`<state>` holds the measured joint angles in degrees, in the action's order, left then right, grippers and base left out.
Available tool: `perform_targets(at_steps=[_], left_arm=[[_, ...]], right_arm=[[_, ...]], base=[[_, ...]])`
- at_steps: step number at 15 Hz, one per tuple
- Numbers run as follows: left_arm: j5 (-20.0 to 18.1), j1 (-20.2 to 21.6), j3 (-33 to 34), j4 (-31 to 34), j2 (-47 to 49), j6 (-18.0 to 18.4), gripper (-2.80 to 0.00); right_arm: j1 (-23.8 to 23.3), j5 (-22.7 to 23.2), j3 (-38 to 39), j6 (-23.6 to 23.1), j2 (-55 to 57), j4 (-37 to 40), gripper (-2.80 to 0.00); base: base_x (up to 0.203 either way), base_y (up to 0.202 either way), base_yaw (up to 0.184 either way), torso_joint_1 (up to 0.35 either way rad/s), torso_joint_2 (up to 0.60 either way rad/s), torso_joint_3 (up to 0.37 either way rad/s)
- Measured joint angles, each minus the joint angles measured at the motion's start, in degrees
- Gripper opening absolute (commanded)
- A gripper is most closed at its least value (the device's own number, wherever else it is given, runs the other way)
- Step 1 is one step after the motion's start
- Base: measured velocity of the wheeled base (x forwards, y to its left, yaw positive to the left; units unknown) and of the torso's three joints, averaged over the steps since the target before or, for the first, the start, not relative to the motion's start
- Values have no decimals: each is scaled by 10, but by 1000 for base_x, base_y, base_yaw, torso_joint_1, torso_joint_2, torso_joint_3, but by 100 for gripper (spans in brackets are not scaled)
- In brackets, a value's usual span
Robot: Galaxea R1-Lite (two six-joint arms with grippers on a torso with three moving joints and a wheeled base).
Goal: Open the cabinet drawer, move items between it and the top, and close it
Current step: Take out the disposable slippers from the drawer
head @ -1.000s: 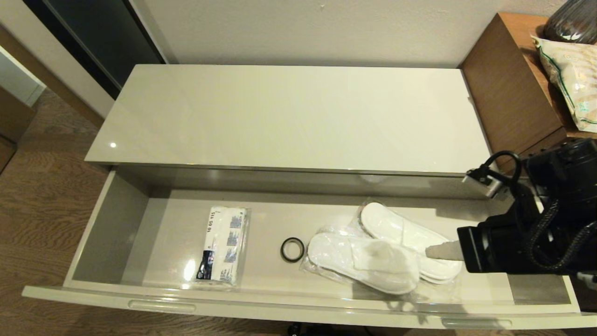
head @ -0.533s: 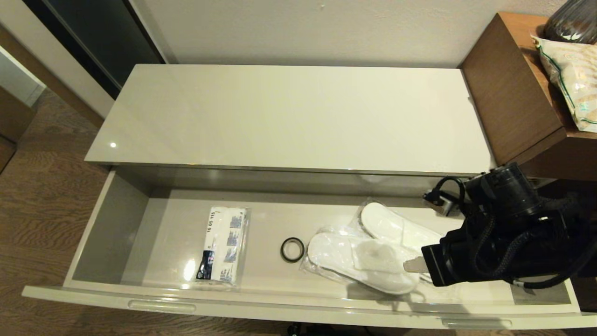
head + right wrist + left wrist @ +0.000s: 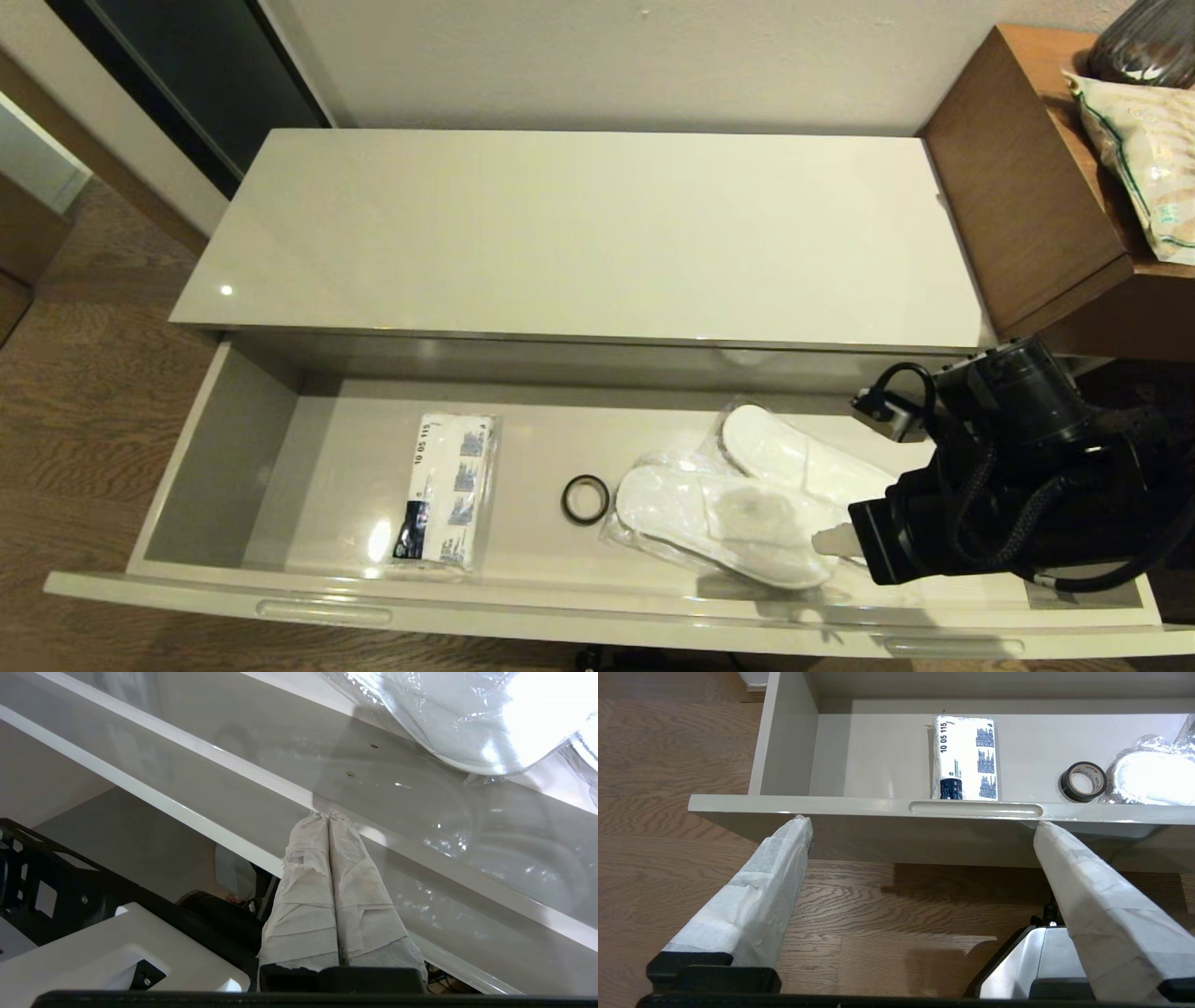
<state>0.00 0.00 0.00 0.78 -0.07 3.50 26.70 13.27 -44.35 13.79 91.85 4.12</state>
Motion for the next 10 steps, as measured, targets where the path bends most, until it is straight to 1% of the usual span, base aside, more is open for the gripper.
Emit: perform_targets(at_steps=[4, 7, 8, 10], left_arm=[[0, 0, 0, 0, 0, 0, 0], [0, 0, 0, 0, 0, 0, 0], [0, 0, 0, 0, 0, 0, 0], [0, 0, 0, 0, 0, 0, 0]], right_arm=[[0, 0, -3, 2, -8, 0, -280], [0, -8, -15, 13, -24, 1, -280], [-1, -16, -16, 17, -29, 1, 0], [-1, -23, 1, 6, -34, -7, 0]], base=[[0, 0, 0, 0, 0, 0], [0, 0, 0, 0, 0, 0], [0, 0, 0, 0, 0, 0], [0, 0, 0, 0, 0, 0]])
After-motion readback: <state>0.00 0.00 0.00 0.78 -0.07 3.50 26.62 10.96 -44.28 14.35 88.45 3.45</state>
